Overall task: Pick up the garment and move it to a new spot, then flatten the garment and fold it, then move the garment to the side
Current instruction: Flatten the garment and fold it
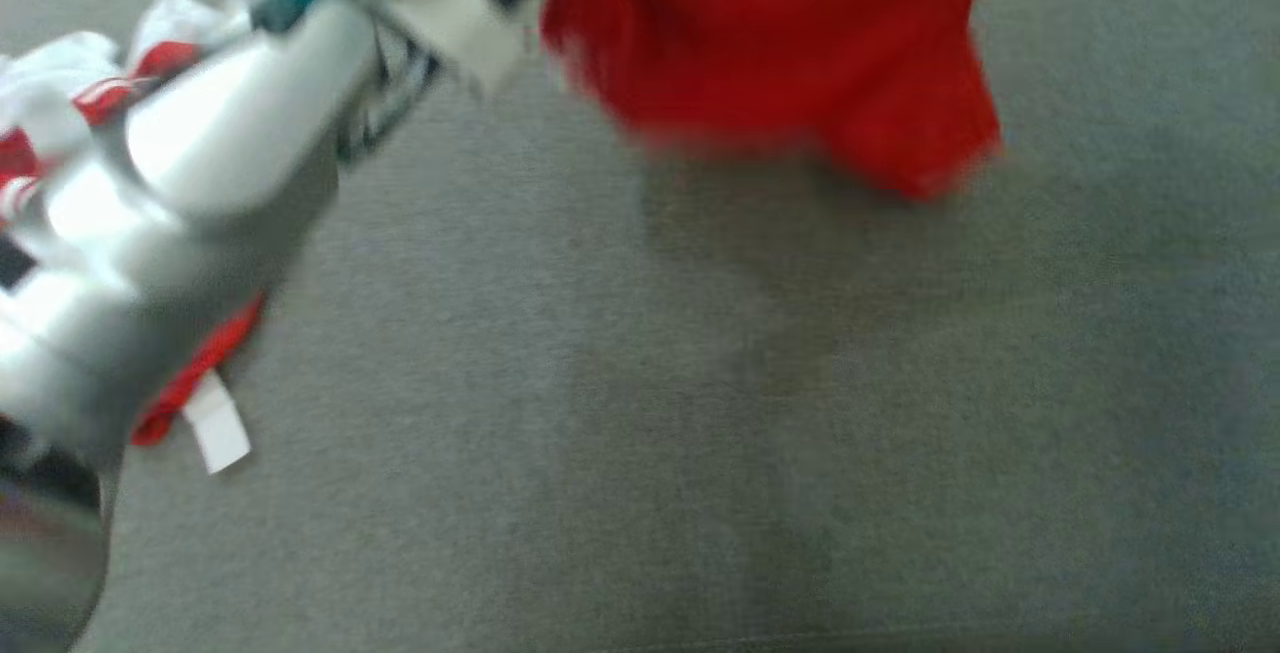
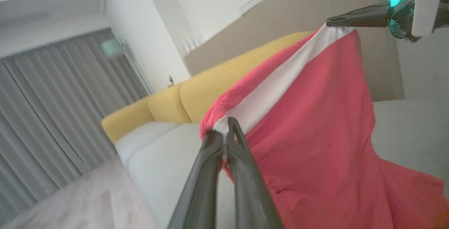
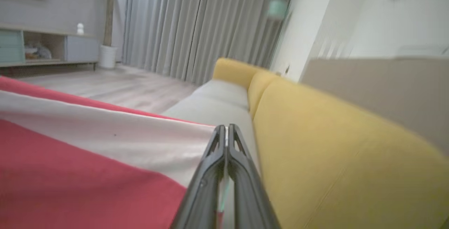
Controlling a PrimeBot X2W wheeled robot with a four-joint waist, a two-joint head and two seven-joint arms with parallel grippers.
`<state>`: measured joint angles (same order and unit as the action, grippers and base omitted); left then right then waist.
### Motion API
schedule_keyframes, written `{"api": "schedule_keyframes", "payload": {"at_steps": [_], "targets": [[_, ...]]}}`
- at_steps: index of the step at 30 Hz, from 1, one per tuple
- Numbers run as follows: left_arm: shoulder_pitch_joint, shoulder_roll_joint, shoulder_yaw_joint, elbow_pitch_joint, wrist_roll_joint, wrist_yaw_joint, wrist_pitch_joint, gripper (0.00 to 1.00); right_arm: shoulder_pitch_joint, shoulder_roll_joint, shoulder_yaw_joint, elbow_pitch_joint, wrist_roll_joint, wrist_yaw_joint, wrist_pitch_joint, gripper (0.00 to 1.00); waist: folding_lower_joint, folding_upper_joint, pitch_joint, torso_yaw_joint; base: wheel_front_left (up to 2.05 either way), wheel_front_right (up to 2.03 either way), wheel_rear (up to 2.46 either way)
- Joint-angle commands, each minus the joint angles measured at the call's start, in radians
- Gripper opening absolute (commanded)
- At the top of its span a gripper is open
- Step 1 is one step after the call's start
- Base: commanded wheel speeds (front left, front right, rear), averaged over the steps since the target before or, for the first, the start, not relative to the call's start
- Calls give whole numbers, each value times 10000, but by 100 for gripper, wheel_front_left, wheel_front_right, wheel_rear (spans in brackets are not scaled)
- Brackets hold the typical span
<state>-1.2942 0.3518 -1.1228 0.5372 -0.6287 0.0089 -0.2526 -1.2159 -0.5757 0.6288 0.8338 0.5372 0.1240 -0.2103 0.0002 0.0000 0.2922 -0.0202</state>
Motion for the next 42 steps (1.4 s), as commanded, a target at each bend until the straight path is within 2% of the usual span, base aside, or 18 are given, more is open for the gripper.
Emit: {"api": "schedule_keyframes", "payload": {"at_steps": [1, 6, 9, 12, 13, 18, 24, 30, 34, 38, 42], "targets": [[-1003, 113, 689, -90, 393, 171, -77, 0, -619, -254, -341, -205, -326, 67, -243, 0, -2, 0, 422, -463, 0, 0, 0], [-1601, -53, 1836, -702, 1479, 243, -87, 0, -1430, -390, -1343, -854, -1204, 67, -476, 0, -2, 0, 735, -873, 0, 0, 0], [-911, 24, 2164, -1021, 1894, 56, -89, 0, -740, -330, -1552, -1361, -1396, 67, -490, 0, -2, 0, 839, -1051, 0, 0, 0], [230, 144, 2125, -1106, 2284, -186, -89, 0, 521, -242, -1738, -1830, -1400, 67, -459, 0, -2, 0, 957, -1164, 0, 0, 0], [230, 144, 2125, -1106, 2284, -186, -89, 0, 521, -242, -1738, -1830, -1400, 67, -459, 0, -2, 0, 957, -1164, 0, 0, 0], [2953, 39, 1803, -1402, 2789, -289, -90, 0, 3616, 66, -2610, -2750, -1334, 67, -473, 0, -2, 0, 1024, -1174, 0, 0, 0], [6184, 5, 1294, -1726, 3185, -472, -90, 0, 7663, 624, -4349, -4461, -1592, 67, -407, 0, -2, 0, 670, -1139, 0, 0, 0], [8545, 421, 1275, -2509, 3267, -131, -91, 0, 11331, 919, -5890, -7494, -1589, 67, 566, 0, -2, 0, 107, -1135, 0, 0, 0], [9443, 825, 1437, -3471, 3306, 214, -91, 0, 13074, 1154, -7226, -9891, -1899, 67, 1415, 0, -2, 0, -74, -910, 0, 0, 0], [9355, 736, 1804, -4338, 3098, 211, -91, 0, 13528, 1342, -8010, -11438, -2230, 67, 2405, 0, -2, 0, -71, -480, 0, 0, 0], [8586, 181, 2235, -4451, 2509, -116, -31, 0, 12524, 1147, -8020, -11443, -2337, 67, 3121, 0, -2, 0, 217, -30, 0, 0, 0]]}}
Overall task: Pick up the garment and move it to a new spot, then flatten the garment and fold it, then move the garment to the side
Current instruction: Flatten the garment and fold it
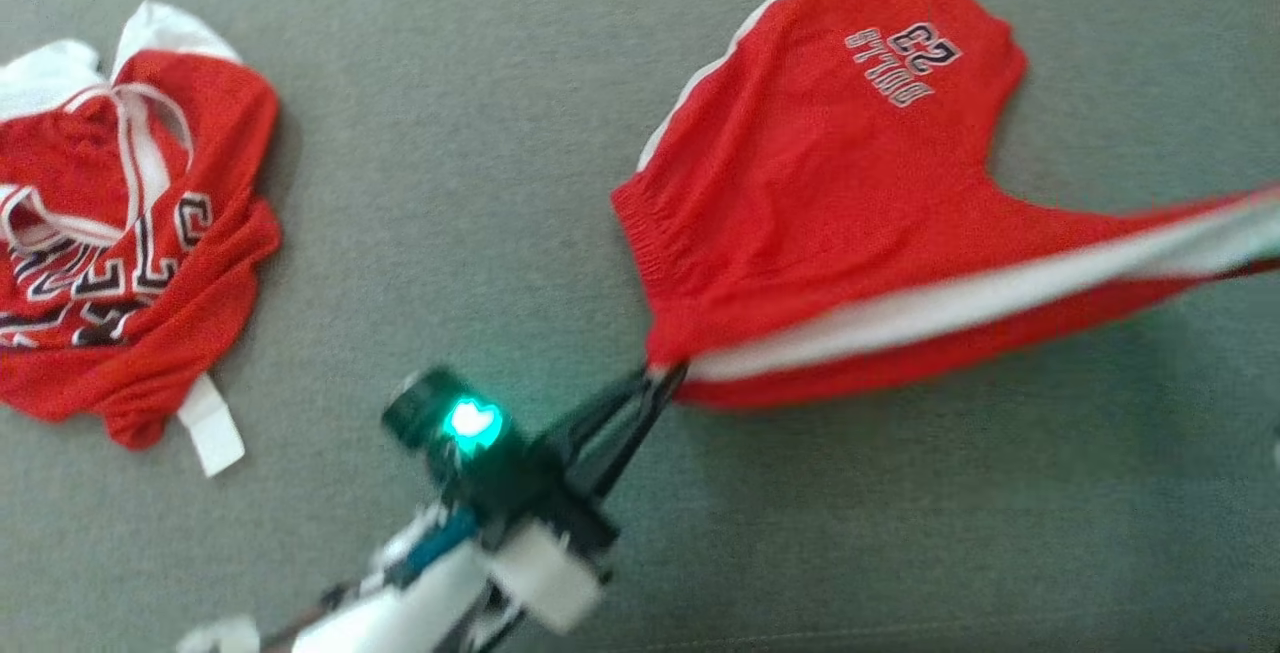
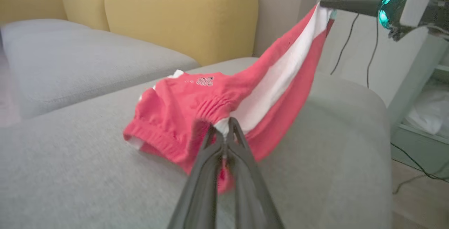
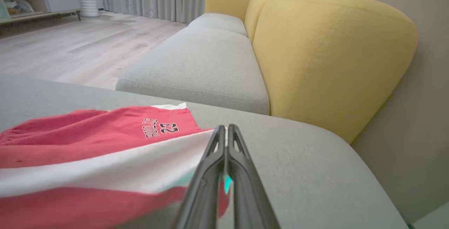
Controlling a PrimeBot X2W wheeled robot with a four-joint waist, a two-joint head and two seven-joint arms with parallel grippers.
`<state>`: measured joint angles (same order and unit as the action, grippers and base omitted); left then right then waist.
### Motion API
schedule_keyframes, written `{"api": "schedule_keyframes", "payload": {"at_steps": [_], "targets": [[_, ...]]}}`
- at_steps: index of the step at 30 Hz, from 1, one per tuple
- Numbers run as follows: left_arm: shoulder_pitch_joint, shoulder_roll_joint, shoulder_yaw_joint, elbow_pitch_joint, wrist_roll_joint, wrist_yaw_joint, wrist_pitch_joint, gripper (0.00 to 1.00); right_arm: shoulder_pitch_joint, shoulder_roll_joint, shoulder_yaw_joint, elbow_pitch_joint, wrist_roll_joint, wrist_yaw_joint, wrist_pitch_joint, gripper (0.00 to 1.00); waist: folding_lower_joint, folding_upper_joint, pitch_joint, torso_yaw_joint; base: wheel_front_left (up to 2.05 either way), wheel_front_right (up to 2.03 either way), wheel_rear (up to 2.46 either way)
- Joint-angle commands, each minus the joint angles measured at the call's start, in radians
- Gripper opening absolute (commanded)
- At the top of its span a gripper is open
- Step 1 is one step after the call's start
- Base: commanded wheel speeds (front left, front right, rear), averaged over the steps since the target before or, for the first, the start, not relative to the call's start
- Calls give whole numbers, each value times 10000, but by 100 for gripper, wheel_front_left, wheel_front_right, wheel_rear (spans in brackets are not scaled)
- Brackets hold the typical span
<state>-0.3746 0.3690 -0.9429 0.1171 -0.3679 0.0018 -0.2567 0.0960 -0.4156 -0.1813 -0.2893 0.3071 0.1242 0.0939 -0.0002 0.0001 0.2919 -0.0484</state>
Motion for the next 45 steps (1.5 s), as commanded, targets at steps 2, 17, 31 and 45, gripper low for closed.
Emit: {"api": "schedule_keyframes", "payload": {"at_steps": [2, 17, 31, 45], "targets": [[-1149, -363, 596, -97, -322, -169, 163, 0, -1483, -700, 309, 299, -173, 65, 257, 0, 2, -1, 431, 434, 0, 0, 0], [-3547, -2139, 1819, 1885, -1814, -183, 831, 0, -8763, -1977, 4238, 6531, 246, 65, -212, 0, 2, -1, 2157, 1544, 0, 0, 0], [-4002, -2559, 1723, 3097, -1677, -176, 336, 100, -11105, -1679, 6838, 10152, 1540, 65, -2013, 100, 2, -1, 2530, 1899, 0, 0, 0], [-1591, -2426, 2766, 516, 948, 2254, -48, 100, -10032, -2267, 7491, 11942, 4225, 65, -615, 100, 2, -1, 2209, 2474, 0, 0, 0]]}}
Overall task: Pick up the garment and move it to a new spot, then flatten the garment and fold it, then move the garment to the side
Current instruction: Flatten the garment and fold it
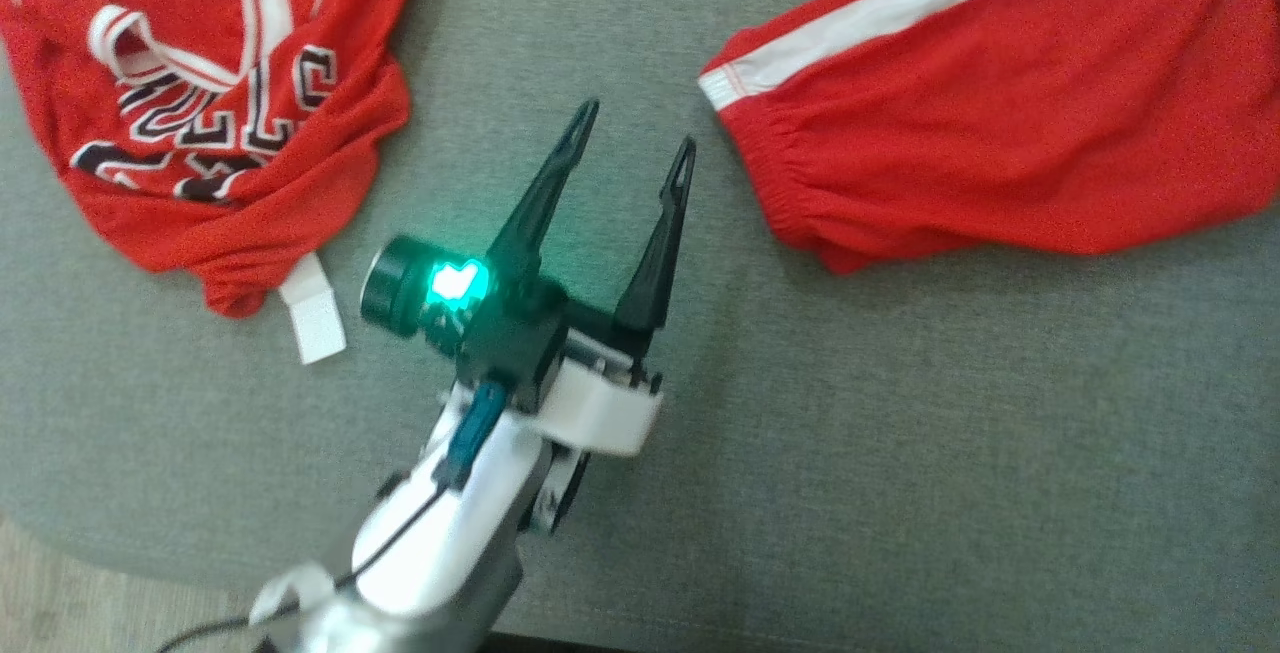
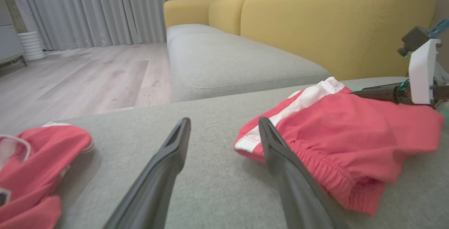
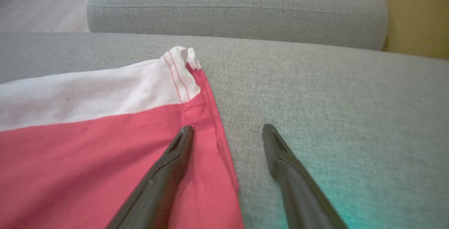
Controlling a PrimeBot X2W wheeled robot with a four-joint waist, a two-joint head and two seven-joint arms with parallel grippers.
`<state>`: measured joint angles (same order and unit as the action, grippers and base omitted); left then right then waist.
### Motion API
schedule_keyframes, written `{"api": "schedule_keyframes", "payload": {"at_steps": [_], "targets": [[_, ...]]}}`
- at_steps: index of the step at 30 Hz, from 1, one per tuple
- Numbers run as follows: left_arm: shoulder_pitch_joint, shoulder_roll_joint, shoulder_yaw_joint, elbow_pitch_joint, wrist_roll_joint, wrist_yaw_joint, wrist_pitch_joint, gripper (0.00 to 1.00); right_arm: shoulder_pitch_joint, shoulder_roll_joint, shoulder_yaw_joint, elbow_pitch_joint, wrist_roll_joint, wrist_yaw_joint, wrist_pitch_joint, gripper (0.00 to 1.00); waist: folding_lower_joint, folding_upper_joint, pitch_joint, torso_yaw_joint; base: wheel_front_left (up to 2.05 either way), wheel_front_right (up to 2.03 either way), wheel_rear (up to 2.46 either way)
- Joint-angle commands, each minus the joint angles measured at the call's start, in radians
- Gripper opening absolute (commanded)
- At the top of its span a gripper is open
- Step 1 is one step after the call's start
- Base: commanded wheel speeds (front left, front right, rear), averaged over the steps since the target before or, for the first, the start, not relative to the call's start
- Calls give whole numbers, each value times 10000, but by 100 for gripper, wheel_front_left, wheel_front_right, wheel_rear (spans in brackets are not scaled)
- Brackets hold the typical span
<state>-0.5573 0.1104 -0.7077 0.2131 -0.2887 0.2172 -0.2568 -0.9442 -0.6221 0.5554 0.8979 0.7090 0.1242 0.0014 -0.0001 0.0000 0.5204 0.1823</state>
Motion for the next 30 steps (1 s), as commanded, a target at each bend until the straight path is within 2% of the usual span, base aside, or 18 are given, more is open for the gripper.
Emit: {"api": "schedule_keyframes", "payload": {"at_steps": [1, 2, 3, 6, 11, 18, 23, 30], "targets": [[472, 149, 517, -637, 254, 158, -46, 100, 472, -154, 146, 154, 466, 65, 551, 96, 1, 0, -135, 230, 0, 0, 0], [695, 138, 639, -823, 337, 211, -47, 100, 569, -118, 147, 206, 722, 65, 743, 40, 1, 0, -208, 275, 0, 0, 0], [901, 149, 743, -981, 435, 243, -47, 100, 664, -84, 180, 163, 941, 65, 852, 0, 1, 0, -293, 300, 0, 0, 0], [1460, 208, 1070, -1321, 661, 317, -47, 100, 953, -49, 214, -109, 1599, 65, 855, 0, 1, 0, -611, 234, 0, 0, 0], [2231, 345, 1544, -1523, 922, 319, -48, 100, 1490, -133, 128, -200, 2165, 65, 91, 0, 1, 0, -1391, -204, 0, 0, 0], [2796, 351, 1879, -1511, 1075, 164, -48, 100, 2284, -562, 4, 322, 2266, 65, -573, 0, 1, 0, -2284, -839, 0, 0, 0], [3018, 340, 2005, -1467, 1198, 5, -49, 100, 2522, -933, -159, 592, 2191, 65, -878, 0, 1, 0, -2507, -1219, 0, 0, 0], [3176, 235, 2094, -1265, 1332, -163, -49, 100, 1856, -399, -276, -65, 1968, 65, -1186, 0, 1, 0, -2667, -1571, 0, 0, 0]]}}
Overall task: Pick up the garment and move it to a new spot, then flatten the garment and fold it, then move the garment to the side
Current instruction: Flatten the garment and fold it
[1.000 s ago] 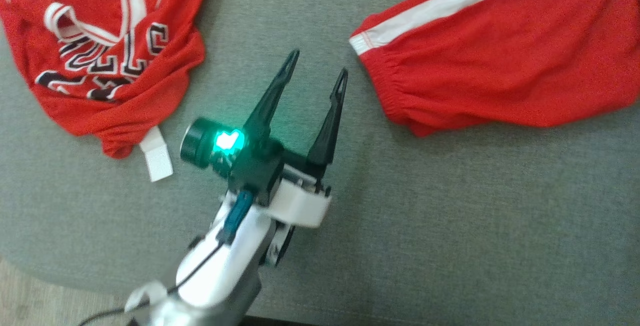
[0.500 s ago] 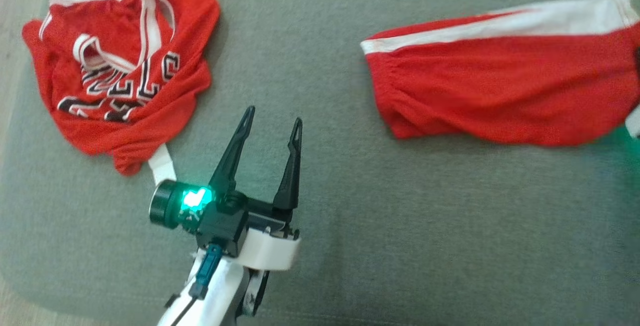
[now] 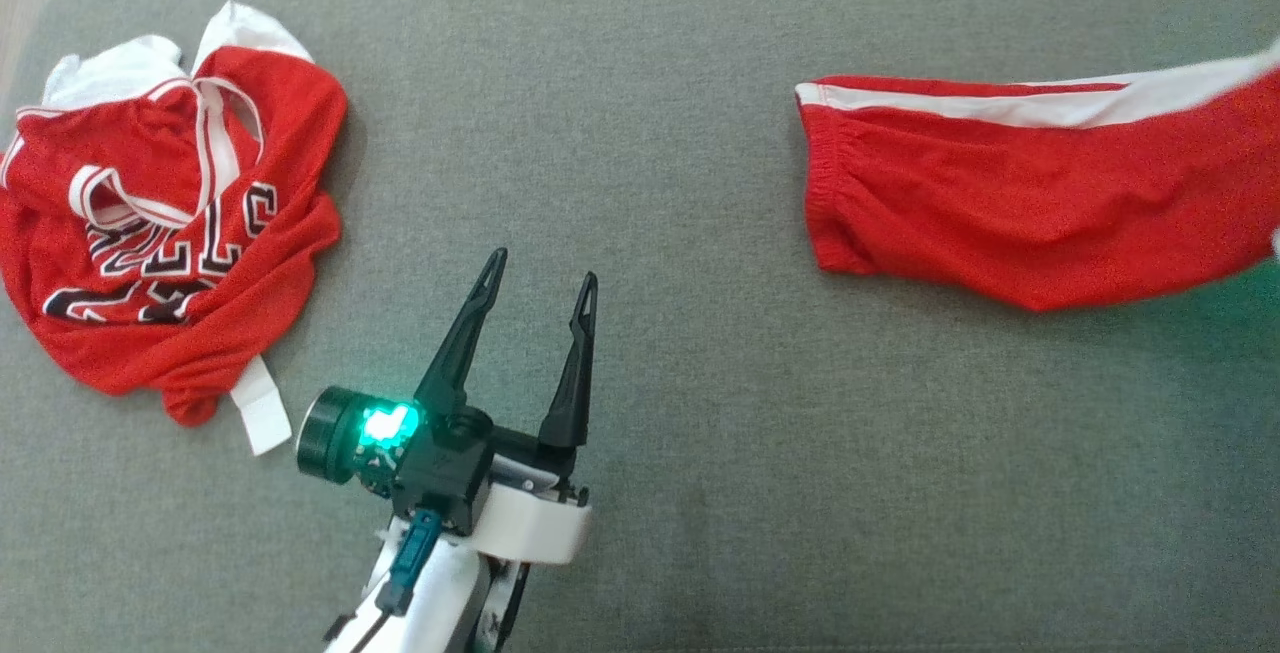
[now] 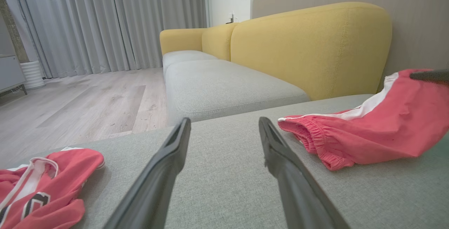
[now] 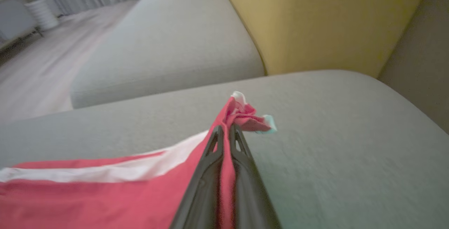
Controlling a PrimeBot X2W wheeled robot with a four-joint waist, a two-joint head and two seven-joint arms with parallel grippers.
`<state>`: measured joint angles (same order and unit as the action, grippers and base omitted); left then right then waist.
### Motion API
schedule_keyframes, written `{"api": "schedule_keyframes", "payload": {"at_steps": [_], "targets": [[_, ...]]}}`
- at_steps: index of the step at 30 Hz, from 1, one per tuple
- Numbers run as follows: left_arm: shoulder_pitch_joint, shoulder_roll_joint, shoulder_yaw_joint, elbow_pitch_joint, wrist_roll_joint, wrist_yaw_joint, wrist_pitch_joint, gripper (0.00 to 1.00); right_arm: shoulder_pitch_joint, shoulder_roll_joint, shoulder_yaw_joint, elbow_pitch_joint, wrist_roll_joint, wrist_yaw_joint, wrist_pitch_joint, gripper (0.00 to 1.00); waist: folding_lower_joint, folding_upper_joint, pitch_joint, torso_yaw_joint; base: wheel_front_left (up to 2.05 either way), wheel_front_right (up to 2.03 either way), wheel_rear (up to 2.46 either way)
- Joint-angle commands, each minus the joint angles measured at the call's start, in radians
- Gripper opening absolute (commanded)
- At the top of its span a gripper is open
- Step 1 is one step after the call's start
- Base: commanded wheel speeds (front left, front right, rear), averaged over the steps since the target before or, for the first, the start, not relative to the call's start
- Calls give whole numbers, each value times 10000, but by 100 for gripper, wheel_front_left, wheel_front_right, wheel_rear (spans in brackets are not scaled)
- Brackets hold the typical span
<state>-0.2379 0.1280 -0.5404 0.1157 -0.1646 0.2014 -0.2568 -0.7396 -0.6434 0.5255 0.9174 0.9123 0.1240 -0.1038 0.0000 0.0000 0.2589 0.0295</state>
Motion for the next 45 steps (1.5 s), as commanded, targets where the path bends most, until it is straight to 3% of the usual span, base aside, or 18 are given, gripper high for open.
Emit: {"api": "schedule_keyframes", "payload": {"at_steps": [1, 9, 16, 17, 18, 23, 29, 34, 37, 41, 45], "targets": [[-3, 34, 422, -252, 106, -31, -49, 100, -283, -85, 34, -435, -137, 67, -164, 0, 0, 0, -91, -63, 0, 0, 0], [74, -183, 534, -81, 140, -167, -49, 100, -706, 1075, 293, -2239, -908, 67, -31, 0, 0, 0, -400, 13, 0, 0, 0], [215, -355, 629, 41, 152, -279, -49, 100, -243, 2756, 1030, -3522, -1672, 67, 728, 0, 0, 0, -456, 350, 0, 0, 0], [227, -378, 630, 72, 158, -303, -49, 100, -138, 3003, 1115, -3611, -1742, 67, 849, 10, 0, 0, -462, 395, 0, 0, 0], [234, -402, 624, 99, 166, -329, -49, 100, -37, 3202, 1167, -3684, -1817, 67, 945, 100, 0, 0, -469, 443, 0, 0, 0], [355, -496, 689, 205, 164, -382, -49, 100, 343, 3405, 702, -4091, -2332, 67, 851, 100, 0, 0, -668, 526, 0, 0, 0], [636, -538, 893, 177, 215, -355, -49, 100, 1324, 2597, -986, -4720, -2962, 67, 134, 100, 0, 0, -1229, 486, 0, 0, 0], [1196, -556, 1294, -7, 161, -251, -49, 100, 3441, 2105, -2156, -5494, -3577, 67, -1157, 100, 0, 0, -2061, 434, 0, 0, 0], [1590, -552, 1684, -125, 86, -124, -49, 100, 4688, 2392, -2832, -5888, -4308, 67, -1497, 100, 0, 0, -2525, 392, 0, 0, 0], [2041, -567, 2200, -226, 126, 39, -49, 100, 6358, 3397, -3879, -6817, -5463, 67, -1571, 100, 0, 0, -2791, 424, 0, 0, 0], [2431, -572, 2572, -18, 228, -44, -49, 100, 7719, 4178, -4145, -7321, -6411, 67, -1576, 100, 0, 0, -3044, 449, 0, 0, 0]]}}
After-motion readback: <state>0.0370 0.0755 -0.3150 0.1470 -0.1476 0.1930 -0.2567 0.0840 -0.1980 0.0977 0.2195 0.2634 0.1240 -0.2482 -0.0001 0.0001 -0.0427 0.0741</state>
